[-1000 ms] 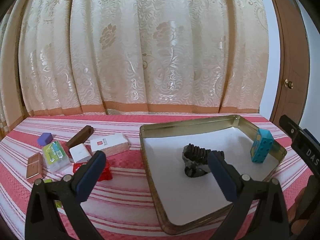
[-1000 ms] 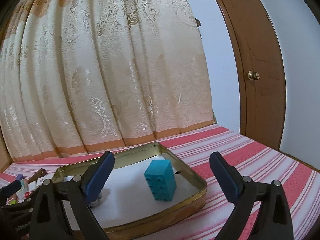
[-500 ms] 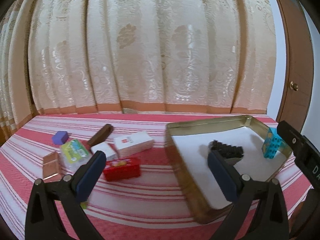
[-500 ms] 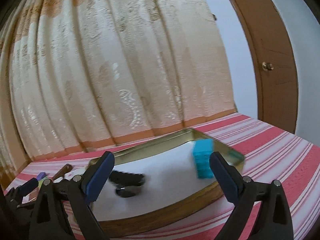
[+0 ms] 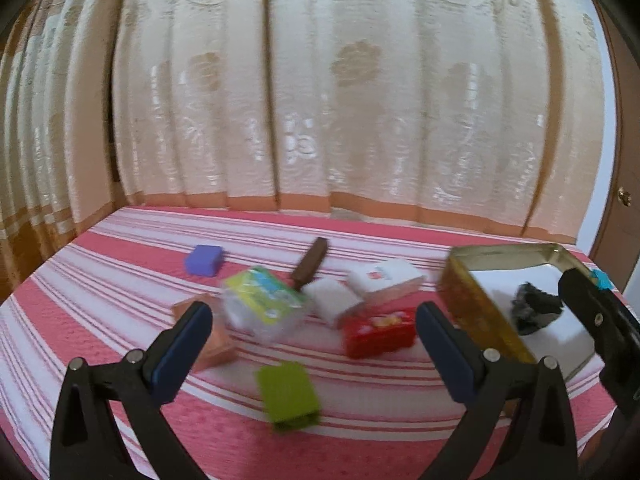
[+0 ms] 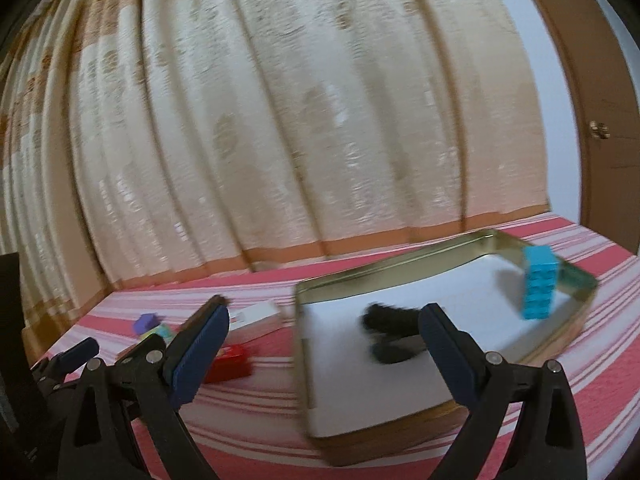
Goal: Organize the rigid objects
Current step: 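Withdraw both tools from the tray back toward the remaining objects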
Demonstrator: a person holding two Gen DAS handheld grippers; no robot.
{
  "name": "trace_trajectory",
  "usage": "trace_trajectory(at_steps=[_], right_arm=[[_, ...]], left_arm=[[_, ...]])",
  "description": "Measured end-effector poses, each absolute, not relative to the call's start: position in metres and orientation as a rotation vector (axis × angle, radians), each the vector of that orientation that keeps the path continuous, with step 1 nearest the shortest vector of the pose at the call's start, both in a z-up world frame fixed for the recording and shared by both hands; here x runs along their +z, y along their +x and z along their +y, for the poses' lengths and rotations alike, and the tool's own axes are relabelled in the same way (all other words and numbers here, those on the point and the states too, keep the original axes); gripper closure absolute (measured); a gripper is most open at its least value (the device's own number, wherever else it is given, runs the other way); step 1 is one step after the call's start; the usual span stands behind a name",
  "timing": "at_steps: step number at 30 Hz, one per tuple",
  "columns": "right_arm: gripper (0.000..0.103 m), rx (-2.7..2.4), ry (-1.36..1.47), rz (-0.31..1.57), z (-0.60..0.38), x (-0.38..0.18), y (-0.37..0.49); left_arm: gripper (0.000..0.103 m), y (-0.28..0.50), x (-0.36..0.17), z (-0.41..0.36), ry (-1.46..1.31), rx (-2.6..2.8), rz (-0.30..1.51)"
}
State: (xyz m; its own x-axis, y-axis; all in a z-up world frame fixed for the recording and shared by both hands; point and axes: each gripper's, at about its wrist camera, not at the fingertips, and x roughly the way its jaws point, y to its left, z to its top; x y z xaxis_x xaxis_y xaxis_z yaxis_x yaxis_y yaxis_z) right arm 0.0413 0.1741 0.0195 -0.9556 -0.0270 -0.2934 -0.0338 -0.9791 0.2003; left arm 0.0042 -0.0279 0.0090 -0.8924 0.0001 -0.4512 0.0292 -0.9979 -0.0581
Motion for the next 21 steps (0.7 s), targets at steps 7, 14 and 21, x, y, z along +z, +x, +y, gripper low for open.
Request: trace_trajectory(at_steps=[7,14,21], right_arm=[[0.005,3.151,-0.518,0.295,0.136,0.019,0.033],[0.005,3.192,-0.588,0.255,0.11,0.017,0.027],[0.006,3.24,-0.753,0.166,0.083,0.011,0.015]], left_arm=[[0.001,0.0,0.008,-0.061,0.724,-2.997,0.102],[0.001,-0.007,0.007,-0.098,0.745,-2.935,0.111],[0.001,-0.018,0.001,-0.139,0.796,-2.841,0.2]])
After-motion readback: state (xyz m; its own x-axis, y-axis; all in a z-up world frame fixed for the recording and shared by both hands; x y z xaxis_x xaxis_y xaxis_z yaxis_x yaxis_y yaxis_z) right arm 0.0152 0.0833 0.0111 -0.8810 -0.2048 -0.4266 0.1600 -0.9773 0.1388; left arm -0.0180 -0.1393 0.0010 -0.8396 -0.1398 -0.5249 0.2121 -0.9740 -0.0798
